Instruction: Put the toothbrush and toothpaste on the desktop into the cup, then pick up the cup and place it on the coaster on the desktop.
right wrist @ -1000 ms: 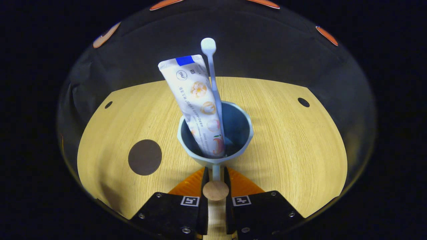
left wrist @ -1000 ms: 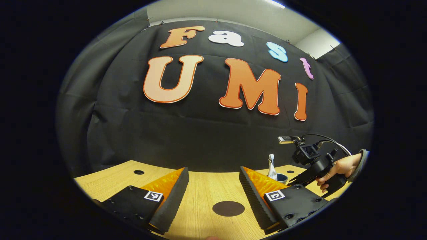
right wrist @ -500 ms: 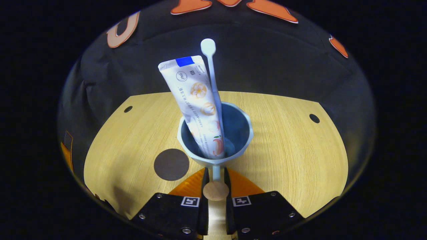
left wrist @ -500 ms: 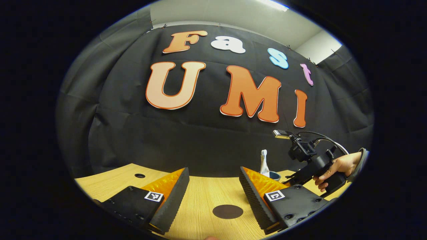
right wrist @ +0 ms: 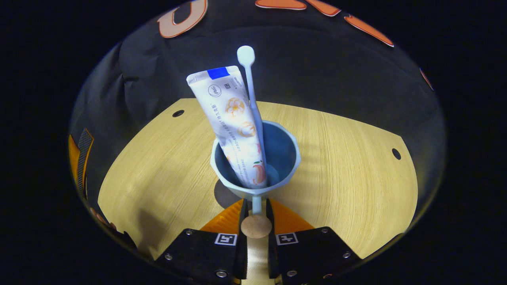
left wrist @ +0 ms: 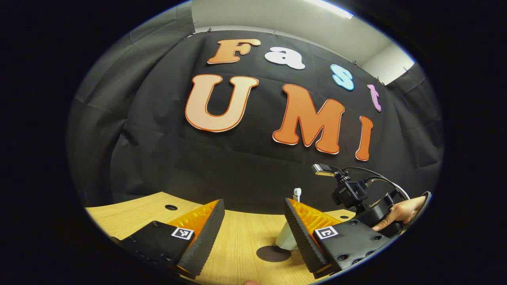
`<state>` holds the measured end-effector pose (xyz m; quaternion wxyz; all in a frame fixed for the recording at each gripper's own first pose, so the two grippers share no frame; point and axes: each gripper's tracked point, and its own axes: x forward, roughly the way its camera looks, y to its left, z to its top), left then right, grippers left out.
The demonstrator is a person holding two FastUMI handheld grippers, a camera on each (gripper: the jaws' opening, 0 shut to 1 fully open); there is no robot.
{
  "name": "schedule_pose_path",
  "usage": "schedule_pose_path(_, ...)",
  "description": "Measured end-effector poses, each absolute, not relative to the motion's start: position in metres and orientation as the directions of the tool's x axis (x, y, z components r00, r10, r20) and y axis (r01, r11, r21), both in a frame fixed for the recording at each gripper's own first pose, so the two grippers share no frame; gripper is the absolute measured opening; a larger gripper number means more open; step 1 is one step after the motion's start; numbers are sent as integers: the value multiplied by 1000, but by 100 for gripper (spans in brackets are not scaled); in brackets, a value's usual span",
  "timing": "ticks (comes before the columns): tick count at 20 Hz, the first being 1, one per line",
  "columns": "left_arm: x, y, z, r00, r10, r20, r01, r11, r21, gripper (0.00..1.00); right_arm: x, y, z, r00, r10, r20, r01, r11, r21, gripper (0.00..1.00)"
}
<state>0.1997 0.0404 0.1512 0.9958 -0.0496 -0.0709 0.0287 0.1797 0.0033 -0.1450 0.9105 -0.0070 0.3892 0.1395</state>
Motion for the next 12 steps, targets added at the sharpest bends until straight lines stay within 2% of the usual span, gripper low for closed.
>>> schedule_pose_path(8, 202, 39, 145, 991, 60, 121, -47, 993, -111, 95, 179, -1, -146, 617, 286, -733, -319, 943, 98, 21)
schedule_pose_path(12, 203, 38, 141, 993, 57, 107, -45, 993, -113, 95, 174, 1, -142, 591, 277, -758, -302, 947, 110, 21)
